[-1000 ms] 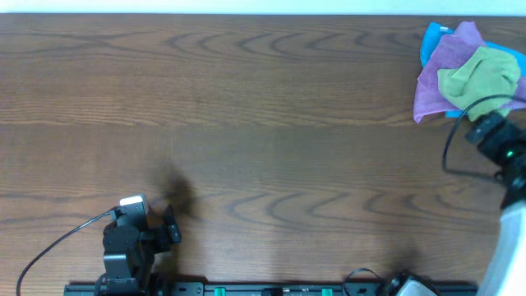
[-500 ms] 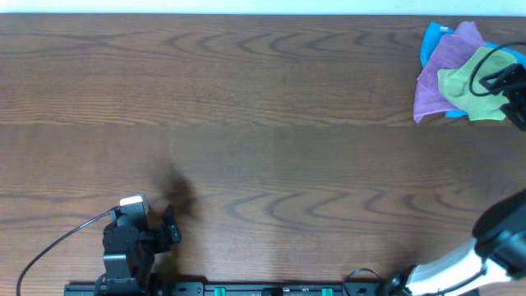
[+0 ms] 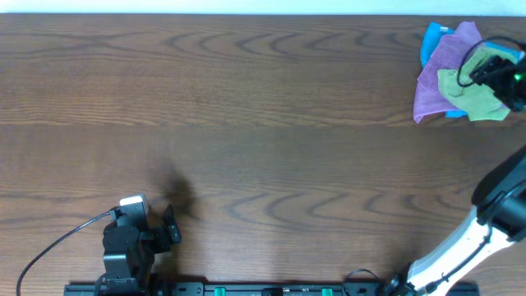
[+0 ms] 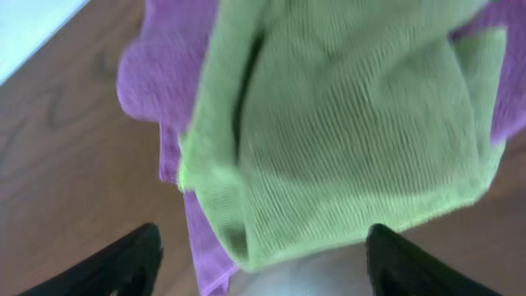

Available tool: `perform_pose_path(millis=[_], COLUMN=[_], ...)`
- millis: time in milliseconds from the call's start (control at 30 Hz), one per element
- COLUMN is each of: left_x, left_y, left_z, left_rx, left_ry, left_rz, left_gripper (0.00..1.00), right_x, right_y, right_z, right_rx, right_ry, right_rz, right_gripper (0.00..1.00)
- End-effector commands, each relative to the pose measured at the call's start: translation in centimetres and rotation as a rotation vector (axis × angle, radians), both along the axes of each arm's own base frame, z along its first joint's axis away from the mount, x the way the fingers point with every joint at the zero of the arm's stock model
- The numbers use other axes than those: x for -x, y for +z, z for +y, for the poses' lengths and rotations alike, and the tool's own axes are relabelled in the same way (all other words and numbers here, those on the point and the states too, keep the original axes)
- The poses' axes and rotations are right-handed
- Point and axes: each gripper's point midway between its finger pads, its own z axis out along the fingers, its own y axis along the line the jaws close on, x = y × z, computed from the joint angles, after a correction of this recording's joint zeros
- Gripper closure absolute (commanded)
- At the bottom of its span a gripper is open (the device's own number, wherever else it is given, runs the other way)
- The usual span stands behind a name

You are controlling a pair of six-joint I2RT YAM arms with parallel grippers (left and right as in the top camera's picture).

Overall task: Fold the cloth
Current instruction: 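Reach the right gripper to the cloth pile and grasp the lime-green cloth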

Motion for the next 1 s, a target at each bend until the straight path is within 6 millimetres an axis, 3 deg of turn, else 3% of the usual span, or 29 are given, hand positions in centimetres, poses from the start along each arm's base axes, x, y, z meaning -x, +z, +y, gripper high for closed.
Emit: perform_pose_path(millis=[0, 133, 267, 500, 567, 600, 633, 833, 967], left_x=[0.7, 0.7, 0.7, 0.7, 0.7, 0.7, 0.7, 0.7, 0.7], left_y=[-1.9, -1.9, -1.9, -1.9, -1.9, -1.9, -1.9, -1.9, -1.9], left_z=[0.0, 0.0, 0.0, 0.0, 0.0, 0.0, 0.0, 0.0, 0.0], left_rx=[-0.023, -0.023, -0.023, -0.023, -0.023, -0.023, -0.023, -0.023, -0.023], left_ry=[-0.016, -0.016, -0.016, -0.016, -0.016, -0.016, -0.016, -0.016, -0.016], left_rz=[0.065, 0.065, 0.065, 0.065, 0.065, 0.065, 0.065, 0.065, 0.065], left_gripper=[0.05, 0.05, 0.05, 0.05, 0.05, 0.05, 0.05, 0.05, 0.05], right_x=[-0.9, -1.8, -2.7, -3.2, -3.2, -3.2, -3.2, -3.6, -3.9], right_y=[0.4, -0.6, -1.0, -4.2, -4.6, -4.6, -4.6, -4.0, -0.8], right_z=[-1.6, -2.3, -2.8, -2.3, -2.1, -2.1, -2.1, -0.9, 0.1], right_rx=[0.15, 0.209, 0.231, 0.208, 0.2, 0.197, 0.197, 0.145, 0.152], right_ry=[-0.029, -0.03, -0.026, -0.009, -0.004, -0.008, -0.008, 0.021, 0.041], right_rz=[0.023, 0.029, 0.002, 0.04, 0.047, 0.047, 0.047, 0.013, -0.038], right_gripper=[0.26, 0.27, 0.37, 0.33, 0.52, 0.8, 0.99, 0.99, 0.99])
